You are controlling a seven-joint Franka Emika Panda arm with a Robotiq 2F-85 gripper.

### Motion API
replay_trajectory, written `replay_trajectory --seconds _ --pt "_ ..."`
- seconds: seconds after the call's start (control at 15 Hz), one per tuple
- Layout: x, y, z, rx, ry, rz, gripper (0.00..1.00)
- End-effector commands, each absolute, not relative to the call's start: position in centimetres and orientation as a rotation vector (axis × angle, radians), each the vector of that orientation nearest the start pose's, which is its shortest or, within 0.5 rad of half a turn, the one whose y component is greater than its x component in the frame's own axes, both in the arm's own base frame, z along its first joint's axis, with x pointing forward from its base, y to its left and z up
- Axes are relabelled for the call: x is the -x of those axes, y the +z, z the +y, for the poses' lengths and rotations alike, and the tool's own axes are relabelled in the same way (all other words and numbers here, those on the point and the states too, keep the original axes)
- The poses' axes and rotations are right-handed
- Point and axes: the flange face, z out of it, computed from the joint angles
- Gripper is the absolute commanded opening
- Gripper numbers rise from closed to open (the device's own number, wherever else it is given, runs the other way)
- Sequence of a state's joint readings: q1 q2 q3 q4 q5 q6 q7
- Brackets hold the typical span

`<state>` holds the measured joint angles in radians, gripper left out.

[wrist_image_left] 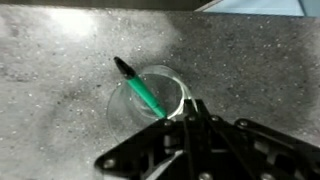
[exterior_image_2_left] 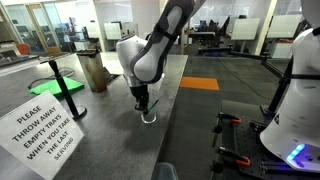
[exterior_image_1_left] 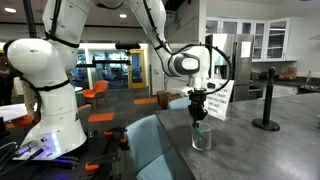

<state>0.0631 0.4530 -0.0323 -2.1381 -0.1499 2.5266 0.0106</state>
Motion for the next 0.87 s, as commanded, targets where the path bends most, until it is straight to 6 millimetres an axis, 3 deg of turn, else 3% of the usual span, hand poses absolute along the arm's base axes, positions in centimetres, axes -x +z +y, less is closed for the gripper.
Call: replay_trajectory --seconds 0.0,0.07,0.27,0.6,0.67,0.8 --pt "-56.2 18.9 1.4 3.250 0.075 -0.194 0.11" --pt "-56.1 18.9 1.3 3.242 0.086 -0.197 0.31" --pt "-56.0 19.4 1.7 3.233 0.090 -0.215 0.53" --pt "-55.4 23.8 2.2 3.250 0.079 -0.230 0.90" --pt "-55.2 25.0 2.2 3.258 0.075 -0.231 0.97" --pt "-54.8 27.0 2.3 3.269 0.059 -0.240 1.00"
